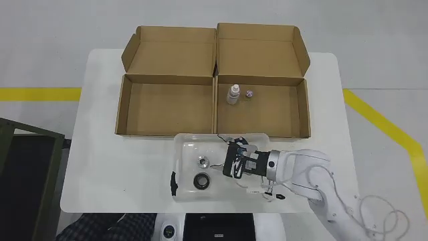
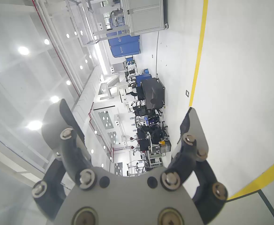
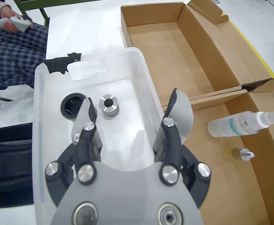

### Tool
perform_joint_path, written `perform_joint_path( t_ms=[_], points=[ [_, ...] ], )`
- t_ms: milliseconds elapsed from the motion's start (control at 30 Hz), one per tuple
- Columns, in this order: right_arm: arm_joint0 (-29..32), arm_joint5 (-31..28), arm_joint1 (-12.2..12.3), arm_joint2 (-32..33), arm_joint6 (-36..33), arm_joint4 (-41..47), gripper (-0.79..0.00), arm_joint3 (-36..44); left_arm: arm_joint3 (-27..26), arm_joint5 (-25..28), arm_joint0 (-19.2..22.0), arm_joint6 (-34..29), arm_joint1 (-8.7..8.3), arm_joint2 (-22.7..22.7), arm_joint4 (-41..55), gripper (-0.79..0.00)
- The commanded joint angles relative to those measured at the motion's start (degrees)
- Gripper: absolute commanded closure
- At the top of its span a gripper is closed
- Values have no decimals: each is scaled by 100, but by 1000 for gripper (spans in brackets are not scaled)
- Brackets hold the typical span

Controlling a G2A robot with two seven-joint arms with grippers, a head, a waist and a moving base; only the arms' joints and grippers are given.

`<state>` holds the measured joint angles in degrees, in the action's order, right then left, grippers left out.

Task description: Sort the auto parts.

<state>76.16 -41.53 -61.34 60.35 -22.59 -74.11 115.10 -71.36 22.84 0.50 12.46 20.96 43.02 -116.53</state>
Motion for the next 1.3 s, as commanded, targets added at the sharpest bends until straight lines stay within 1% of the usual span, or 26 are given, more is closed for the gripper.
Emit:
perform_joint_path(
  t_ms=[0, 67, 133, 233, 500, 633, 933, 967, 1000, 1133, 1267],
  points=[
    [-16, -35, -4, -66, 72, -94, -542, -82, 0, 0, 0, 0, 0, 0, 0, -785],
    [-26, -61, -8, -129, 138, -179, -533, -140, 0, 0, 0, 0, 0, 0, 0, -785],
    [-27, -91, -10, -192, 188, -255, -480, -175, 0, 0, 0, 0, 0, 0, 0, -785],
    [-45, -125, -15, -287, 240, -401, -446, -217, 0, 0, 0, 0, 0, 0, 0, -785],
    [-154, -77, -32, -444, 240, -714, -422, -435, 0, 0, 0, 0, 0, 0, 0, -785],
    [-226, -33, -44, -492, 251, -797, -391, -596, 0, 0, 0, 0, 0, 0, 0, -785],
    [-425, 55, -104, -719, 319, -879, -385, -927, 0, 0, 0, 0, 0, 0, 0, -785],
    [-448, 79, -115, -756, 334, -891, -391, -973, 0, 0, 0, 0, 0, 0, 0, -785],
    [-475, 102, -125, -793, 349, -907, -416, -1012, 0, 0, 0, 0, 0, 0, 0, -785],
    [-587, 162, -173, -950, 381, -939, -437, -1159, 0, 0, 0, 0, 0, 0, 0, -785],
    [-719, 177, -224, -1105, 371, -932, -431, -1300, 0, 0, 0, 0, 0, 0, 0, -785]
  ],
)
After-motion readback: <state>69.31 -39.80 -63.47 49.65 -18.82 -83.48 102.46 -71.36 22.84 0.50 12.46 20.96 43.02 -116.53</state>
